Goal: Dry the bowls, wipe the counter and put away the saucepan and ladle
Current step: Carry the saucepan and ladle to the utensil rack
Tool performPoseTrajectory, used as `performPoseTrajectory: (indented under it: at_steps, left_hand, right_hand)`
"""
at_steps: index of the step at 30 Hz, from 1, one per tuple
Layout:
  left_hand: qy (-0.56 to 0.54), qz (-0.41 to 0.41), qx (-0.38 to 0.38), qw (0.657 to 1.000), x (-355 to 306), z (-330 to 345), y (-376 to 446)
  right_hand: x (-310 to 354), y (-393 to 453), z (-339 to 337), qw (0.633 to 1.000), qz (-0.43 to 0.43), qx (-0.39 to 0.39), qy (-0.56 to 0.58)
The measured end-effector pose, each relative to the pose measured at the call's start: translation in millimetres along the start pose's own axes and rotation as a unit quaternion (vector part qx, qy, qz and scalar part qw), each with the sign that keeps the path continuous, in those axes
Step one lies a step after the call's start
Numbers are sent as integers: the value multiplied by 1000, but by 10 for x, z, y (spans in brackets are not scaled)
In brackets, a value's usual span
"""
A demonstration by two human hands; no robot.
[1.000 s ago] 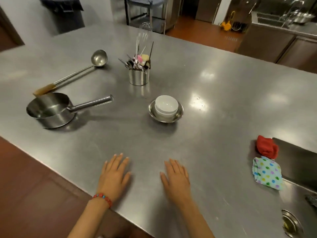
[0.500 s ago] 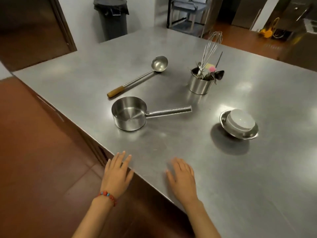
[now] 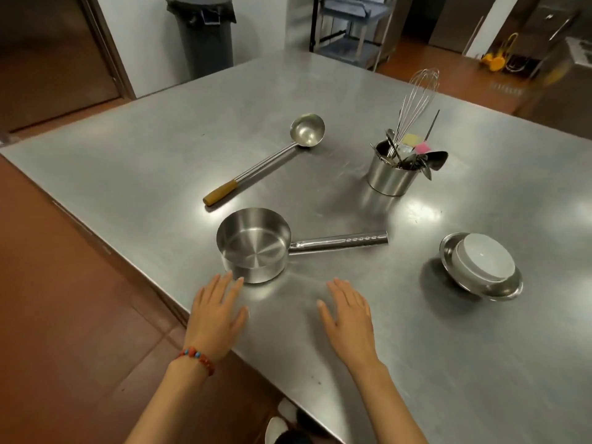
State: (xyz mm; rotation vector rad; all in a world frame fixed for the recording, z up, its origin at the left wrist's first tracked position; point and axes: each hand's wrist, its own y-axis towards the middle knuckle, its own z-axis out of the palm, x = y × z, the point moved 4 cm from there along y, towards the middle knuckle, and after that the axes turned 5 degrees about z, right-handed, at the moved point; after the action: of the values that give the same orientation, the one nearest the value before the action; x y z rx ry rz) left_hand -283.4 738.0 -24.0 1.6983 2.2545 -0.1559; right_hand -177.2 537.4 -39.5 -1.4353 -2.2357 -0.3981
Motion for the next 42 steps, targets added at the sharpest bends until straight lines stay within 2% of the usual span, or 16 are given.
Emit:
performPoseTrajectory:
  at_steps: [3, 10, 16, 22, 31, 35, 39, 42]
  left_hand:
    - [-4, -6, -23, 1000, 122, -26, 240]
    - [-33, 7, -4, 999, 333, -54, 754]
    - [-45, 74, 36, 996, 612, -76, 1208]
    - [-52, 168, 78, 981, 901, -187, 1537]
    - [-65, 224, 99, 968, 1013, -273, 1597]
    - [-71, 231, 95, 966, 995, -319, 1398]
    - [-71, 219, 95, 968, 1008, -345, 1125]
    - [-64, 221, 92, 969, 1024, -356, 921]
  right_hand:
    - [20, 320, -78, 1000, 0, -17, -12]
    - [25, 934, -261, 994, 9, -87, -65]
    - [-58, 1247, -251, 975, 80, -71, -196]
    - [104, 1049, -194, 954, 165, -97, -229]
    - [542, 320, -26, 928, 245, -154, -233]
    - [728, 29, 86, 932, 286, -81, -208]
    - [942, -123, 186, 944, 282, -64, -158]
    - [1026, -173, 299, 949, 312, -50, -10]
